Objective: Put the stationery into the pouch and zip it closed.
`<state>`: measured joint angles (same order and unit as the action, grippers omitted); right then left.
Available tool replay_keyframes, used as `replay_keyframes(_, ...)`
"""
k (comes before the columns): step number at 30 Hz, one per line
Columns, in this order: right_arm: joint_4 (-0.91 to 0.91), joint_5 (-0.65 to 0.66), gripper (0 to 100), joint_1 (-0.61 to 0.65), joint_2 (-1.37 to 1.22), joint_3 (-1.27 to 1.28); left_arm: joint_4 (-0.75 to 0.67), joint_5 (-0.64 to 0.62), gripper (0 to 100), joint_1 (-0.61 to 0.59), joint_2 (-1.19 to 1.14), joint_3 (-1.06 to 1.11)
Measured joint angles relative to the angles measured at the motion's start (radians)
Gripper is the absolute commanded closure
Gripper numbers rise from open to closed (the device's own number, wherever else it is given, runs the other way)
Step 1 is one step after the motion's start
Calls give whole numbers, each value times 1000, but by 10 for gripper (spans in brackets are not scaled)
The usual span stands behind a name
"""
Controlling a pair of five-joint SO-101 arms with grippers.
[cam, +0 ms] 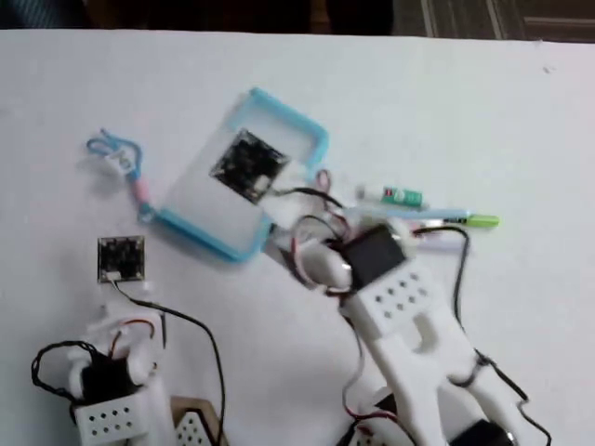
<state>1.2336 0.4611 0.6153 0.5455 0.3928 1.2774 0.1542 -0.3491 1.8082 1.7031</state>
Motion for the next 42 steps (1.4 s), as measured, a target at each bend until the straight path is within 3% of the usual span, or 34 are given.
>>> replay_keyframes(4, -60, -37, 953, 74, -184, -63, 0, 0, 975, 0, 0, 0)
replay_keyframes(10, -61, -83, 754, 124, -528, -325, 0, 0, 975, 0, 0, 0)
replay_keyframes(17, 80, -11, 763, 224, -836, -505, 0, 0, 975, 0, 0, 0)
replay_keyframes(22, 51, 8, 764, 270, -893, -516, 0, 0, 975, 0, 0, 0)
replay_keyframes(27, -126, 17, 781, 209, -962, -453, 0, 0, 975, 0, 0, 0)
replay_keyframes(31, -227, 18, 984, 140, -1002, -413, 0, 0, 975, 0, 0, 0)
replay_keyframes(34, -270, 17, 940, 75, -1005, -416, 0, 0, 975, 0, 0, 0)
replay_keyframes(37, -270, 15, 986, 3, -1007, -414, 0, 0, 975, 0, 0, 0)
replay_keyframes(42, -238, 72, 981, -104, -1008, -413, 0, 0, 976, 0, 0, 0)
